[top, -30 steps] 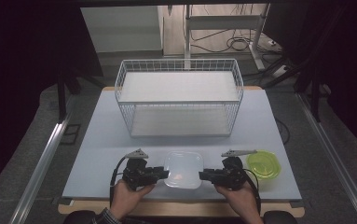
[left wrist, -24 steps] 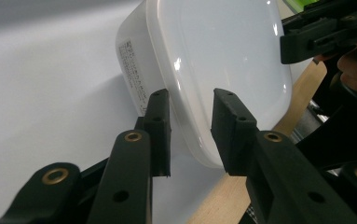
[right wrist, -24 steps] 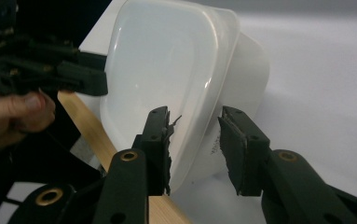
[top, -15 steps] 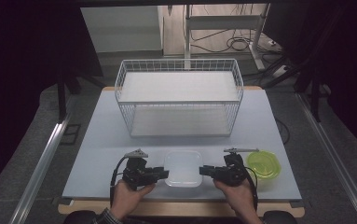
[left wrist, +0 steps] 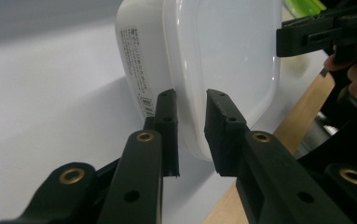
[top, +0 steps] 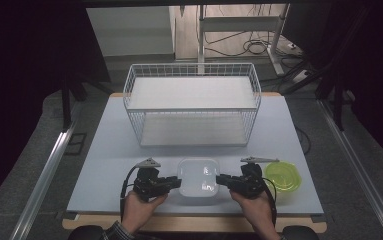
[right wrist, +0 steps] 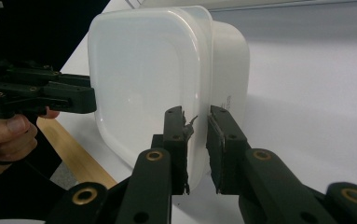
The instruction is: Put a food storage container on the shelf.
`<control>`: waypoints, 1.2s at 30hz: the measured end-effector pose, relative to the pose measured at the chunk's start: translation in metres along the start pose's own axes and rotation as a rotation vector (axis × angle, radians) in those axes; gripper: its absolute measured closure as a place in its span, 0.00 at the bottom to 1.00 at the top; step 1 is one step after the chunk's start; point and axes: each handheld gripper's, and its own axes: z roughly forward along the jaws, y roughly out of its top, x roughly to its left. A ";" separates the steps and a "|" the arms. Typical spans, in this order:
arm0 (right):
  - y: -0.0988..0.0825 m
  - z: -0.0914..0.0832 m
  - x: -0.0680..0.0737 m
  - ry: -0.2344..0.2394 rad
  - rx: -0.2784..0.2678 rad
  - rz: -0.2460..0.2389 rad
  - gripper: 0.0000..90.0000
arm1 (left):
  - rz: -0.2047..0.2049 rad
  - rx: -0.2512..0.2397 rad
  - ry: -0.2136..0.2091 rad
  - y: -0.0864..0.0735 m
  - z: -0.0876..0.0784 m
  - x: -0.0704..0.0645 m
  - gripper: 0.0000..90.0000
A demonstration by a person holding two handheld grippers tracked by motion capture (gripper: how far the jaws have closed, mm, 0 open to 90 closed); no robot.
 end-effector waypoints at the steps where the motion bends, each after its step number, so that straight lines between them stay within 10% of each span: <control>1: 0.000 0.000 0.000 -0.001 -0.001 -0.003 0.87 | 0.011 0.000 0.003 0.001 0.000 0.000 0.84; 26: 0.001 0.007 0.005 0.011 -0.038 -0.005 0.89 | -0.082 -0.084 0.042 0.001 0.000 0.010 0.85; 36: 0.017 0.003 0.013 0.011 -0.089 -0.038 0.89 | -0.045 -0.122 0.061 0.023 -0.013 0.009 0.85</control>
